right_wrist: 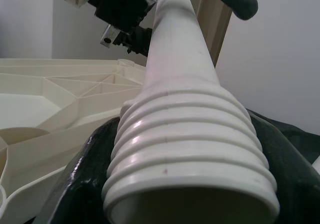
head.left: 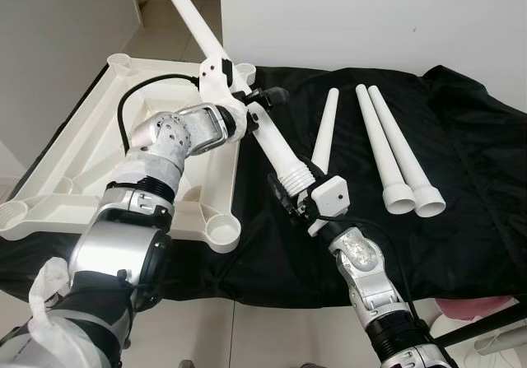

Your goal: Building children table

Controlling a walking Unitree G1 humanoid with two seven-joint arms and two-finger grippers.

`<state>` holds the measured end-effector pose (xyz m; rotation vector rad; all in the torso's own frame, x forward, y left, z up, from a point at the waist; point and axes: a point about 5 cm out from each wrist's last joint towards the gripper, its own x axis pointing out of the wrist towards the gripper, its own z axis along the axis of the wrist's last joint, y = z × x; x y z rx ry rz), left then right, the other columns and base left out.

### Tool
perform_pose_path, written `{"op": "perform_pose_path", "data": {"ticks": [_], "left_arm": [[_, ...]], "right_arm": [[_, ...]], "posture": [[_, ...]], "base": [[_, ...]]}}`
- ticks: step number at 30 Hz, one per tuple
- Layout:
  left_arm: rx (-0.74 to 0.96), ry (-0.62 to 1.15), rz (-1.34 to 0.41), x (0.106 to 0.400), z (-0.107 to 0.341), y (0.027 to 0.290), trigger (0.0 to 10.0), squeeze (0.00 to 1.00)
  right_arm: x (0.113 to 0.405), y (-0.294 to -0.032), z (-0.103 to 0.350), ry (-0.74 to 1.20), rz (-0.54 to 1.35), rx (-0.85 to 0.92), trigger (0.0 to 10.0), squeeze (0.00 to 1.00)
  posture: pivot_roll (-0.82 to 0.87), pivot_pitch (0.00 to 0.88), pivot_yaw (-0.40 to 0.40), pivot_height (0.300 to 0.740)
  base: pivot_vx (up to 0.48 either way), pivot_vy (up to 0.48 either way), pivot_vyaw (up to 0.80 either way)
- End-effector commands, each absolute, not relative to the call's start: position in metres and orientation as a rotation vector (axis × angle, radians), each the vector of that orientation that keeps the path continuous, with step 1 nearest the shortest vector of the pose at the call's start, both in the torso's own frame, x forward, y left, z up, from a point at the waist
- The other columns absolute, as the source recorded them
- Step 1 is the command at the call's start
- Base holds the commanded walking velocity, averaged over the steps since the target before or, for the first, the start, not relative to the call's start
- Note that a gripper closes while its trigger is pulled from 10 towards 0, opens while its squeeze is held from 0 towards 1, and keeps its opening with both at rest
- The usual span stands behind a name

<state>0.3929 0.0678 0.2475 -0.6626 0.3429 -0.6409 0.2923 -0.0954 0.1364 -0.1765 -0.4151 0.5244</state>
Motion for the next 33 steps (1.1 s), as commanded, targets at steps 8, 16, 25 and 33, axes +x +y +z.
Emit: {"op": "perform_pose_path", "data": {"ticks": [8, 16, 25, 33], "left_arm": [[-0.757, 0.16, -0.746, 0.41, 0.295, 0.081, 1.3, 0.0], [-0.771, 0.163, -0.617, 0.418, 0.287, 0.089, 0.0, 0.0], [-0.763, 0.127, -0.607, 0.42, 0.293, 0.092, 0.0, 0.0], [-0.739, 0.066, -0.587, 0.422, 0.306, 0.101, 10.0, 0.0]], "right_arm": [[0.283, -0.095, 0.131, -0.43, 0.567, -0.173, 10.0, 0.0], [0.287, -0.098, 0.133, -0.435, 0.566, -0.18, 10.0, 0.0], [0.289, -0.1, 0.134, -0.408, 0.571, -0.109, 10.0, 1.0], [0.29, -0.107, 0.136, -0.391, 0.527, -0.025, 10.0, 1.0]], "posture": [[-0.06, 0.0, 0.029, 0.74], [-0.07, 0.0, 0.023, 0.74], [-0.06, 0.0, 0.013, 0.74], [-0.06, 0.0, 0.016, 0.74]], "base": [[0.0, 0.0, 0.0], [0.0, 0.0, 0.0], [0.0, 0.0, 0.0], [0.0, 0.0, 0.0]]}}
